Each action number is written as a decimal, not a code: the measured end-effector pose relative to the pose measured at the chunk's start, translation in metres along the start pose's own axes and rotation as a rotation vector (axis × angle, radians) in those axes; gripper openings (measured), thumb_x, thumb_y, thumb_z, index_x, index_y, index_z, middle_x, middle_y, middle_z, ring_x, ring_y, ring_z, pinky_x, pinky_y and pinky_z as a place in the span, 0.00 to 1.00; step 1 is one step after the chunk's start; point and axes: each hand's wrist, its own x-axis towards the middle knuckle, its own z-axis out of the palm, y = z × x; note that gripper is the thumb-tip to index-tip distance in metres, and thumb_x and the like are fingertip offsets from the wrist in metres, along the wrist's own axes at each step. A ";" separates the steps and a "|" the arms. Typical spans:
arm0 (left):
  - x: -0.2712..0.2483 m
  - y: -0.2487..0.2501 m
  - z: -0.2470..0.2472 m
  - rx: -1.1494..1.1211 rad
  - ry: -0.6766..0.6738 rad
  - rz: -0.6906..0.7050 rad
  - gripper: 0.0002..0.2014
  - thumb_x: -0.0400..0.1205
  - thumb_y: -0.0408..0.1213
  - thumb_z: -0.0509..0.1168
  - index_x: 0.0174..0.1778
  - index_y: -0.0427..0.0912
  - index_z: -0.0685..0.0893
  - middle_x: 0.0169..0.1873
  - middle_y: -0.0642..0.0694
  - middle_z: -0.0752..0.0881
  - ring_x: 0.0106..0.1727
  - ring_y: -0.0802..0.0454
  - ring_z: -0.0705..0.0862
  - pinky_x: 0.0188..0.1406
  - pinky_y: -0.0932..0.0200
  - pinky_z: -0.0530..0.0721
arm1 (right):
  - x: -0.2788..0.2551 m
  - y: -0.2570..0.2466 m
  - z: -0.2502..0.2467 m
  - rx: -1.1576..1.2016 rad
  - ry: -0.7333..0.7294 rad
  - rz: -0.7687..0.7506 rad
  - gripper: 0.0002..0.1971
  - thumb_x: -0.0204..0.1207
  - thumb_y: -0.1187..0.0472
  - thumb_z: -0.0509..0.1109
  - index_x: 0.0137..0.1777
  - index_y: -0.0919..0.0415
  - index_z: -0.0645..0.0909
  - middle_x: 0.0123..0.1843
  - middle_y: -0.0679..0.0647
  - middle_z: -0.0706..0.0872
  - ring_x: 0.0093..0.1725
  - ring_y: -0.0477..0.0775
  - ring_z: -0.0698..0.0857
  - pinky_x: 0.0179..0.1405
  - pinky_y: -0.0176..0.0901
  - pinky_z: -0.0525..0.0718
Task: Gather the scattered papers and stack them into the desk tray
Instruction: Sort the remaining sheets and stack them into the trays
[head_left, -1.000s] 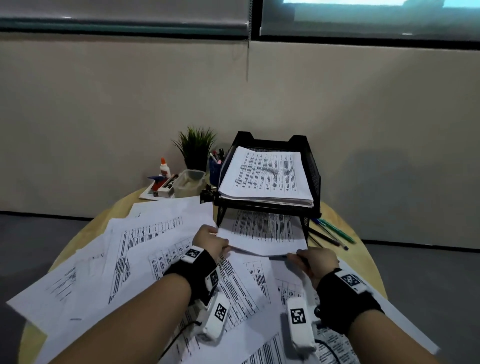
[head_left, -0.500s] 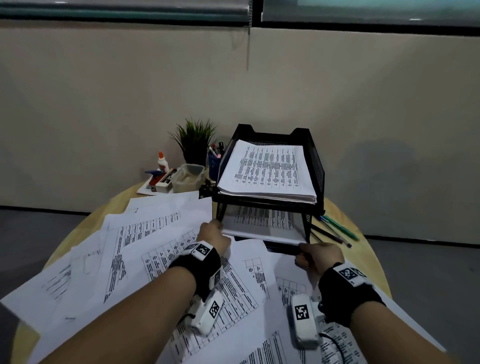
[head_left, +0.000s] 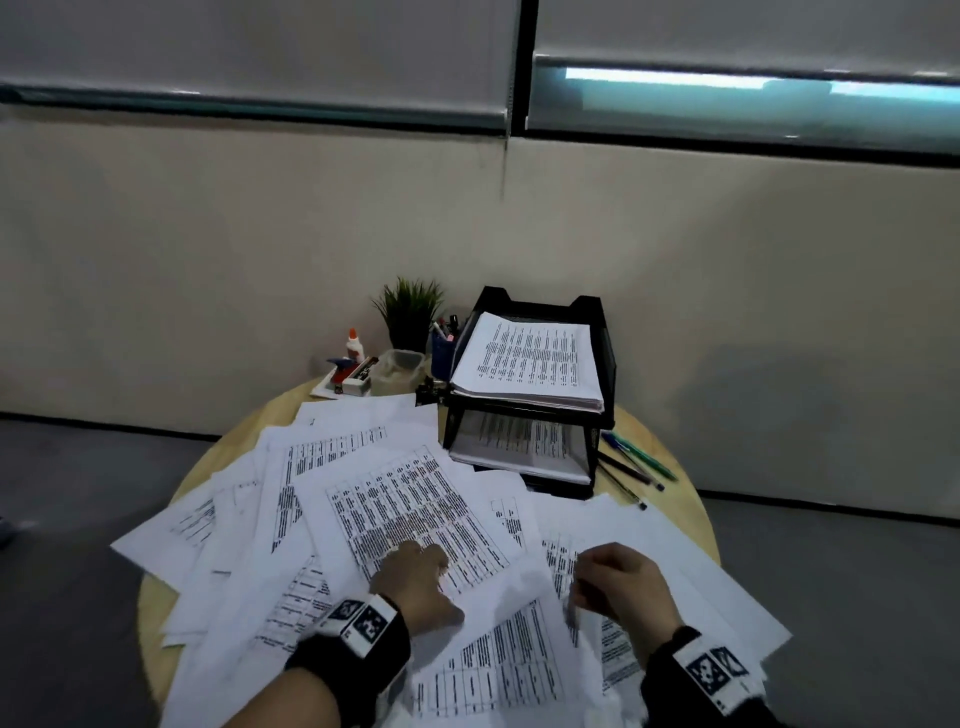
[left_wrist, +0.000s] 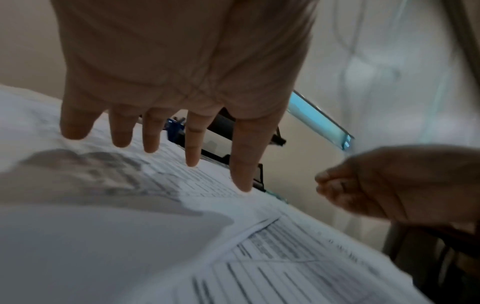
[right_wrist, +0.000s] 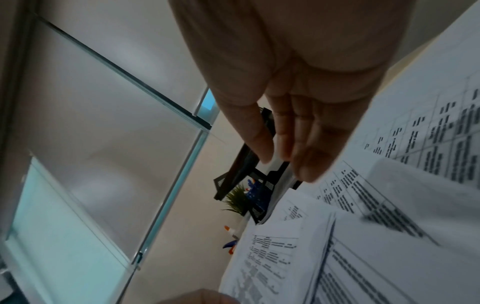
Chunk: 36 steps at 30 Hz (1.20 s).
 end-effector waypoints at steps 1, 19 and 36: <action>-0.010 -0.006 0.001 -0.022 0.009 -0.013 0.33 0.68 0.55 0.72 0.67 0.50 0.74 0.63 0.46 0.73 0.63 0.47 0.75 0.62 0.56 0.77 | -0.010 0.001 -0.001 -0.024 -0.046 0.013 0.03 0.72 0.76 0.71 0.43 0.78 0.81 0.32 0.66 0.82 0.31 0.59 0.81 0.39 0.49 0.85; -0.082 -0.029 0.020 -0.027 -0.095 -0.196 0.60 0.63 0.67 0.72 0.83 0.57 0.40 0.82 0.44 0.32 0.82 0.35 0.33 0.72 0.21 0.46 | -0.046 0.054 0.023 -0.327 -0.047 0.126 0.27 0.69 0.70 0.76 0.67 0.69 0.73 0.55 0.62 0.79 0.50 0.63 0.83 0.55 0.58 0.85; -0.071 -0.020 0.020 0.218 -0.068 -0.125 0.44 0.73 0.59 0.61 0.82 0.47 0.51 0.82 0.44 0.49 0.83 0.42 0.49 0.71 0.25 0.60 | -0.050 0.040 0.020 -0.351 -0.033 0.015 0.25 0.76 0.72 0.67 0.74 0.68 0.68 0.45 0.53 0.80 0.28 0.44 0.75 0.14 0.22 0.71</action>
